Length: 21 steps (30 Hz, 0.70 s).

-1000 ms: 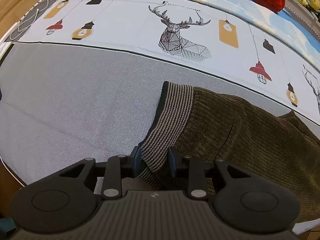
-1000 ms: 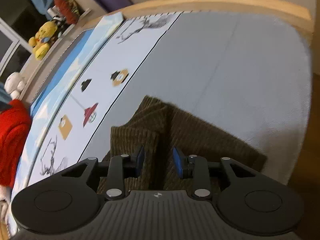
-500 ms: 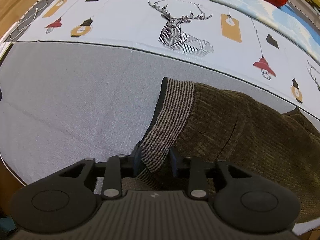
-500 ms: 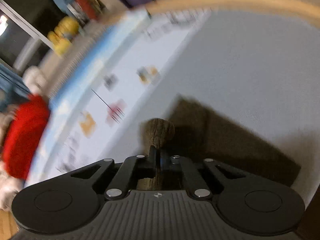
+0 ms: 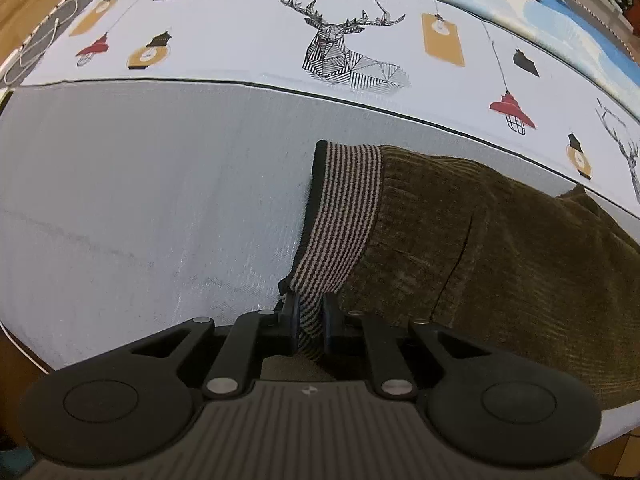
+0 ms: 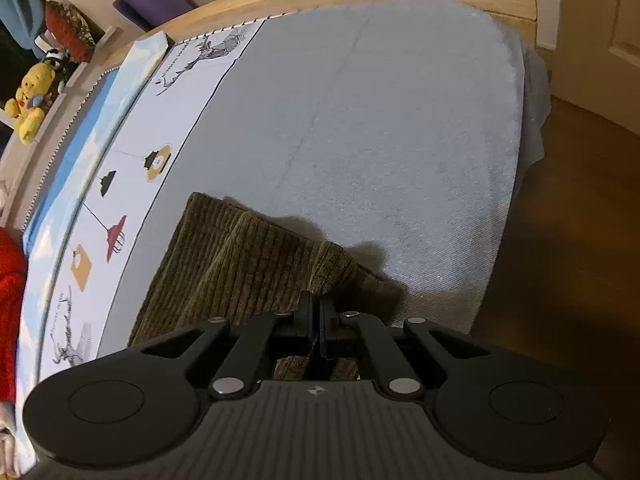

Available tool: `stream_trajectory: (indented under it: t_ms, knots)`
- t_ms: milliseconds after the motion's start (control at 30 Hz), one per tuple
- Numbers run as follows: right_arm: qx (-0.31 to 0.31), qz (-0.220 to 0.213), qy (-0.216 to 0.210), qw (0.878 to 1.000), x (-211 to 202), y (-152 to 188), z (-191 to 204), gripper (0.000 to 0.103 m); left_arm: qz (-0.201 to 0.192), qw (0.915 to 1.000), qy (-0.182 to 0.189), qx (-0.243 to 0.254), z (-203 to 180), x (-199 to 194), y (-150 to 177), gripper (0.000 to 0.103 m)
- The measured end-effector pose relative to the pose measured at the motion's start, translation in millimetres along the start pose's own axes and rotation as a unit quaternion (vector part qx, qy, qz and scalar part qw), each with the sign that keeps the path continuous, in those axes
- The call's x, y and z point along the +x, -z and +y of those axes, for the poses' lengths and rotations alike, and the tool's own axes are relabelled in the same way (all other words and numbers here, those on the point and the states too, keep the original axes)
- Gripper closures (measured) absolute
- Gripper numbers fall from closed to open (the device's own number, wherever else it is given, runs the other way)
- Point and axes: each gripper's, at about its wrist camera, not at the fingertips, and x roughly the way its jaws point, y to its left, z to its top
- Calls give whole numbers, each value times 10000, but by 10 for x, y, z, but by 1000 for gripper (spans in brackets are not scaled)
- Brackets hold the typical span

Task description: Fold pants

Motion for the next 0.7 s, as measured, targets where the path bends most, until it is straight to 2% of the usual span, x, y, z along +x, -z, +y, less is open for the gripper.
stream_trajectory:
  t_ms: [67,133,167,200,233,300,400,433,533,567,600,667,700]
  knots:
    - [-2,-194,-303,9994,-86,6,108,101,-65,9999,56,-84,42,-24,1,93]
    - [-132,-574,-627,9963,-267,-19,250,101,-149,9996,134,-185,79,-70,11,96]
    - [-254,-660,-427,9966,-311,-9,277,101,-145,9996,134,-182,83,-78,18,96]
    - [-236,-572,-25,9981,-284,4,243,101,-110,9998,101,-143,78,-69,27,97]
    - [77,-255,497,9984,-161,25,109,101,-52,9999,37,-82,71,-47,37,97]
    - [534,240,913,9941,18,52,-114,101,103,9998,-81,115,33,9,57,97]
    - [551,158,693,9959,-19,18,-137,99,193,9996,-95,173,49,13,73,93]
    - [404,40,726,9965,-72,15,-97,92,48,9998,-151,124,69,-42,59,92]
    - [-14,-808,1117,9904,-335,33,69,79,-952,9939,-501,250,-8,-379,44,90]
    - [-150,-1112,1014,9885,-432,33,126,77,-1282,9901,-335,472,-112,-480,69,90]
    - [-257,-1308,763,9881,-486,22,187,74,-1420,9875,-55,682,-209,-524,87,90]
    - [-525,-1396,103,9888,-489,50,308,72,-1347,9829,343,1210,-448,-485,128,90]
    - [-621,-1288,-188,9896,-439,63,371,71,-1235,9802,366,1505,-557,-428,153,88]
